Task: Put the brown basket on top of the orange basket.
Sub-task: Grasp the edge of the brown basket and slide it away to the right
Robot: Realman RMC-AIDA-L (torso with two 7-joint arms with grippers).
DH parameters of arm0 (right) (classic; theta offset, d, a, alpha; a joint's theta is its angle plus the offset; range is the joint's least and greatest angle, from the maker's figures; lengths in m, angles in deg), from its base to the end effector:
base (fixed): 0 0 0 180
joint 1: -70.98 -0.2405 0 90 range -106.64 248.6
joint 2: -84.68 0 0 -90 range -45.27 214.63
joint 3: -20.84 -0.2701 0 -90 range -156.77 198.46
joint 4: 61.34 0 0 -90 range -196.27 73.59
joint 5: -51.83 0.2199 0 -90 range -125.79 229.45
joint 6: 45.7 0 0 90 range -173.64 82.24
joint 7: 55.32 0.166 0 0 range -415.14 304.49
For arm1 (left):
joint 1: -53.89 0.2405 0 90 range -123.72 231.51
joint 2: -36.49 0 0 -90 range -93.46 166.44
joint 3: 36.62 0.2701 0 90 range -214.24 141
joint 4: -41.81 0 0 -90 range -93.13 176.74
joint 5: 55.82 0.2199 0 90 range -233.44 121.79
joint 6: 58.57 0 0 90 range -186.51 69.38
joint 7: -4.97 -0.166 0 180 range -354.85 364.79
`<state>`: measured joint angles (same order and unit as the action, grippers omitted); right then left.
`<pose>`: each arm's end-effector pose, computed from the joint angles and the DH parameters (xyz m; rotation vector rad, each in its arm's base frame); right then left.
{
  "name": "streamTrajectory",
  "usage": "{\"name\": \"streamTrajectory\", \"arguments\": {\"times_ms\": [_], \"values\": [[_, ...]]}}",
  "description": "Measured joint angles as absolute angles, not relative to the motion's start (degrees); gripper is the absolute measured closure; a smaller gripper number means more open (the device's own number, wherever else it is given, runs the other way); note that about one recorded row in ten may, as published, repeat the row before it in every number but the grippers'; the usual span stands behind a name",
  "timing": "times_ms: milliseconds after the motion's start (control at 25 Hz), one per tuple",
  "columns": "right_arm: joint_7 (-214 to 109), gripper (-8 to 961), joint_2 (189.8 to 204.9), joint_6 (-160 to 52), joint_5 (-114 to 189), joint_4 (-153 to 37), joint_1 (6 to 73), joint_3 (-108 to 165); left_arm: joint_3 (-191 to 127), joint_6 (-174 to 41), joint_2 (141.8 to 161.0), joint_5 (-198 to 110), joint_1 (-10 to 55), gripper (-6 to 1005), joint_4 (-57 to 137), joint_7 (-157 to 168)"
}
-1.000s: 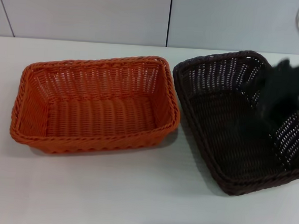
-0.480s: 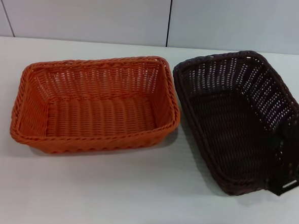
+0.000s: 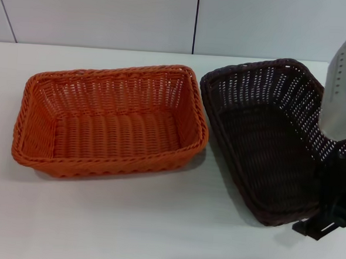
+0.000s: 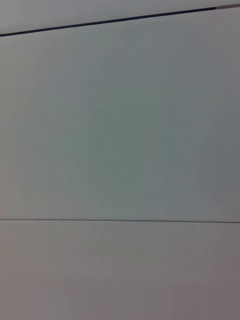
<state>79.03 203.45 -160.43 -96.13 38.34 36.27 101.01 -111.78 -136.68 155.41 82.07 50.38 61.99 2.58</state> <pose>0.1444 0.3202 0.0184 -2.8346 0.3959 -0.7436 -0.4204 0.2482 0.0618 -1.0584 -0.4741 -0.5353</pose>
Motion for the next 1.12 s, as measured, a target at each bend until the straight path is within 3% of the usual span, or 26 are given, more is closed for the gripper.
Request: {"name": "streamTrajectory", "arguments": {"times_ms": [920, 1120], "values": [[81.41, 191, 203.69, -147.99, -102.48, 27.66, 35.90, 109.02, -112.39, -136.70, 155.17, 82.03, 49.91, 216, 61.34, 2.61], [80.98, 284, 203.56, -146.47, -103.61, 25.51, 35.03, 109.35, -112.48, -136.25, 155.08, 81.35, 49.66, 216, 61.28, 2.60]]}}
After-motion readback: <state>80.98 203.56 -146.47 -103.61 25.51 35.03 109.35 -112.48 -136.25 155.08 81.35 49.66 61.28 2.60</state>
